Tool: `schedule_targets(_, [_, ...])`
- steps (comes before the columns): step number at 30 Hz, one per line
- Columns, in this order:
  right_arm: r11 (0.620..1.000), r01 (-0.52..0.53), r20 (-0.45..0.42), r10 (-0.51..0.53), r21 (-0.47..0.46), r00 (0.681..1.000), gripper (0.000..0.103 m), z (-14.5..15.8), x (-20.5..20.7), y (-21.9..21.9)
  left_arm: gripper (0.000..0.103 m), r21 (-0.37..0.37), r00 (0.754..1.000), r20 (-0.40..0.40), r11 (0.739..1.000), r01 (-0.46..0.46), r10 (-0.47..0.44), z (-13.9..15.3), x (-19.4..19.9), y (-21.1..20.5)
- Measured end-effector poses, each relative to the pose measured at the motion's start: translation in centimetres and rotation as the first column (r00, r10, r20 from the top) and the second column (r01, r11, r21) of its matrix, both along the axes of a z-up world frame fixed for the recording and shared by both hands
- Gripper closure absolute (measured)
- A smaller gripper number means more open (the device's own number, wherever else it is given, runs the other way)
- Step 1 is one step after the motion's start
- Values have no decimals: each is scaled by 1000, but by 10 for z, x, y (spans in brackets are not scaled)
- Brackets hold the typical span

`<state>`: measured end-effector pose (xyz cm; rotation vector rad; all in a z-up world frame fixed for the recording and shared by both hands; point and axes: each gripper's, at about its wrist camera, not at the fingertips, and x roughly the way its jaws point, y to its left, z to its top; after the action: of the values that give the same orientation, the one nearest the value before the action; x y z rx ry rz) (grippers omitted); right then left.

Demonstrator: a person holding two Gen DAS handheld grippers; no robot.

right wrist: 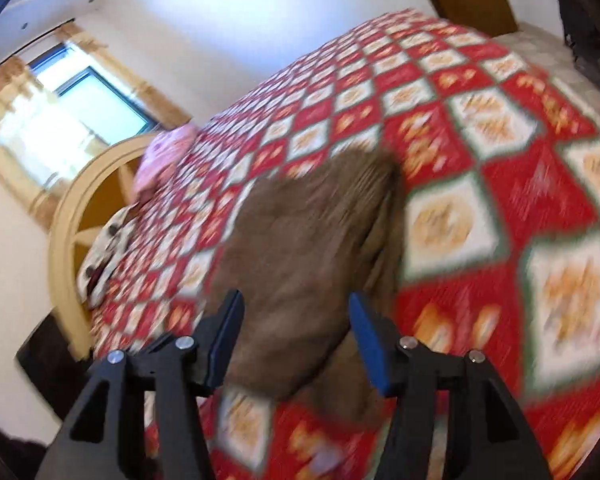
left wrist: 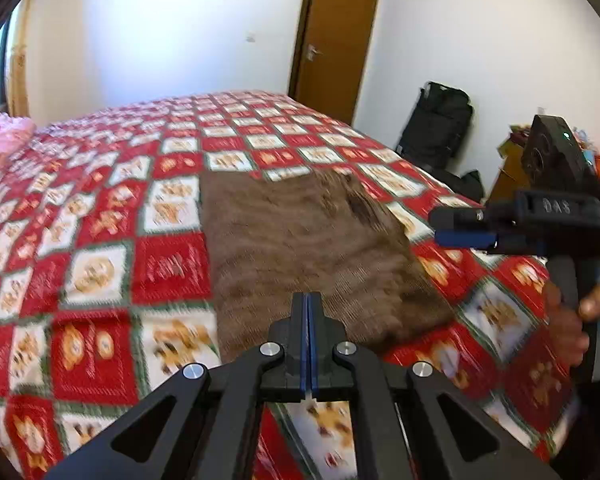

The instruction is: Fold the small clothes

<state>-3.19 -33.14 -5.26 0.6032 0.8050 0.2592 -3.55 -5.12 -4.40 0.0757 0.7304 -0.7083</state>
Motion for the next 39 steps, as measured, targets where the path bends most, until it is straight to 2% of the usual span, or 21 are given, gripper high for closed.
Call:
schedule_targets(2, [1000, 8, -27, -8, 9, 1000, 44, -9, -10, 13, 102, 1, 997, -33, 997, 71, -71, -4, -10, -4])
schedule_targets(5, [998, 26, -52, -23, 65, 998, 46, -20, -12, 20, 102, 67, 984, -23, 982, 178, -177, -8, -29, -18])
schedule_targets(8, [975, 38, -62, -25, 217, 998, 47, -31, -10, 13, 102, 11, 967, -111, 972, 233, -231, -13, -32, -27])
schedule_targets(10, [969, 65, -69, -50, 238, 996, 49, -33, -10, 7, 102, -3, 959, -156, 971, 239, -237, -19, -27, -38])
schedule_targets(12, [967, 94, -68, -81, 235, 994, 49, -31, -13, 2, 102, 9, 953, -160, 965, 260, -256, -23, -22, -53])
schedule_targets(16, [957, 114, -56, -102, 268, 993, 48, -27, -22, -6, 102, -21, 958, -131, 967, 256, -256, -23, -12, -72])
schedule_targets(21, [943, 153, -46, -146, 296, 988, 48, -28, -38, -19, 102, -148, 955, -174, 965, 216, -240, -18, 11, -78])
schedule_targets(26, [914, 177, -42, -174, 364, 984, 48, -32, -50, -30, 102, -237, 981, -88, 960, 150, -175, 17, 38, -69])
schedule_targets(30, [897, 146, -45, -140, 416, 989, 48, -35, -47, -23, 102, -195, 994, -89, 979, 51, -70, 22, 60, -53])
schedule_targets(34, [875, 88, -89, -51, 476, 995, 48, -49, -35, 2, 102, -94, 996, -83, 995, 17, -24, 12, 60, -34])
schedule_targets(39, [904, 155, -144, -105, 399, 984, 48, -62, -8, 9, 102, 10, 980, -178, 996, -85, 85, -27, 81, -28])
